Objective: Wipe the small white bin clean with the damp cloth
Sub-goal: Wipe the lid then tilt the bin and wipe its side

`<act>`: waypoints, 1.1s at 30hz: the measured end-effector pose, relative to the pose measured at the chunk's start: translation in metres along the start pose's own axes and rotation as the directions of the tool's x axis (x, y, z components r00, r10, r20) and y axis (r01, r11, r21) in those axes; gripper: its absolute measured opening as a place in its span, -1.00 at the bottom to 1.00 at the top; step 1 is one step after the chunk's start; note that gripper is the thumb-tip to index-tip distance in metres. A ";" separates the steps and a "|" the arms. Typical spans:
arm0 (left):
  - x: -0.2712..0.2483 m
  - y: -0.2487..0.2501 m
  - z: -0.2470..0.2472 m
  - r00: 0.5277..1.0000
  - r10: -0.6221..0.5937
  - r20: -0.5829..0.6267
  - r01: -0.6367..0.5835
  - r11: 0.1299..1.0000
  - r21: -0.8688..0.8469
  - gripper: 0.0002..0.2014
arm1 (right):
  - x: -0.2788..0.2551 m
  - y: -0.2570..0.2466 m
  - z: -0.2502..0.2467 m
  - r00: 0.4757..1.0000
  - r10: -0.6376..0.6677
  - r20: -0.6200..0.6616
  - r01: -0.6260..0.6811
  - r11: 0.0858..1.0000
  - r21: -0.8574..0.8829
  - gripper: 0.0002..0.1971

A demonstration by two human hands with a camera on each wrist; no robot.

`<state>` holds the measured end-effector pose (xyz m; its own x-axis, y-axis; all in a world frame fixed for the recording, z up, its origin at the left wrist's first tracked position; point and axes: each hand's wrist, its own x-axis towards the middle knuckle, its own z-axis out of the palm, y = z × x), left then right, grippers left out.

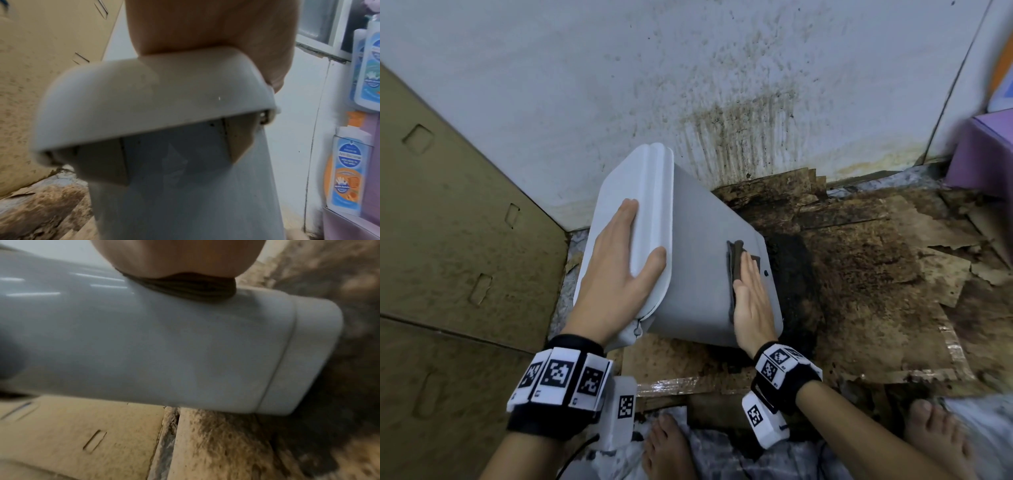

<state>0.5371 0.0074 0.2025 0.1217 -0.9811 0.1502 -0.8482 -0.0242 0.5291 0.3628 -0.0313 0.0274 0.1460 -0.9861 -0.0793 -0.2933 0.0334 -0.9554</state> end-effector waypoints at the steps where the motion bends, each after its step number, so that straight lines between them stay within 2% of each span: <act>1: 0.000 -0.001 -0.001 1.000 -0.007 -0.002 0.007 1.000 0.000 -0.23 | 0.000 -0.009 0.001 1.000 0.002 0.025 -0.002 1.000 -0.014 -0.31; 3: -0.001 -0.003 -0.003 1.000 -0.017 -0.003 0.017 1.000 -0.006 -0.23 | -0.003 -0.031 0.005 0.998 -0.027 0.061 0.029 0.999 -0.027 -0.32; 8: -0.002 -0.005 -0.002 1.000 0.000 0.002 0.000 1.000 -0.003 -0.22 | -0.009 -0.085 0.022 0.967 -0.239 0.091 0.239 0.971 0.009 -0.36; 12: -0.001 -0.005 -0.002 1.000 0.004 -0.001 -0.004 1.000 -0.012 -0.22 | -0.009 -0.078 0.021 0.933 -0.360 0.028 0.360 0.933 -0.006 -0.40; 16: -0.002 -0.003 -0.001 1.000 -0.003 -0.003 0.003 1.000 -0.032 -0.21 | -0.006 -0.043 0.012 0.898 -0.440 -0.026 0.439 0.897 -0.046 -0.42; 18: -0.002 -0.003 -0.002 1.000 -0.008 -0.008 0.008 0.999 -0.042 -0.23 | -0.006 -0.021 0.007 0.910 -0.412 -0.046 0.408 0.911 -0.063 -0.43; 21: -0.002 -0.001 -0.002 1.000 -0.008 -0.013 0.008 0.999 -0.042 -0.24 | -0.005 0.008 0.002 0.959 -0.278 -0.057 0.275 0.960 -0.058 -0.42; 24: -0.001 0.000 0.000 1.000 -0.001 -0.016 0.001 0.999 -0.041 -0.23 | -0.001 0.021 -0.001 0.986 -0.152 -0.068 0.152 0.988 -0.002 -0.40; 29: 0.000 -0.001 0.001 1.000 0.013 -0.021 -0.013 1.000 -0.018 -0.20 | 0.000 0.012 0.001 0.998 -0.014 -0.059 0.016 0.999 0.034 -0.35; 33: 0.001 -0.003 0.000 1.000 0.018 -0.017 -0.018 1.000 0.002 -0.15 | 0.000 -0.023 0.002 0.996 0.082 0.015 -0.083 0.996 0.032 -0.36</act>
<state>0.5394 0.0064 0.2014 0.1155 -0.9779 0.1740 -0.8515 -0.0072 0.5244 0.3717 -0.0315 0.0483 0.1357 -0.9774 -0.1621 -0.2737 0.1202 -0.9543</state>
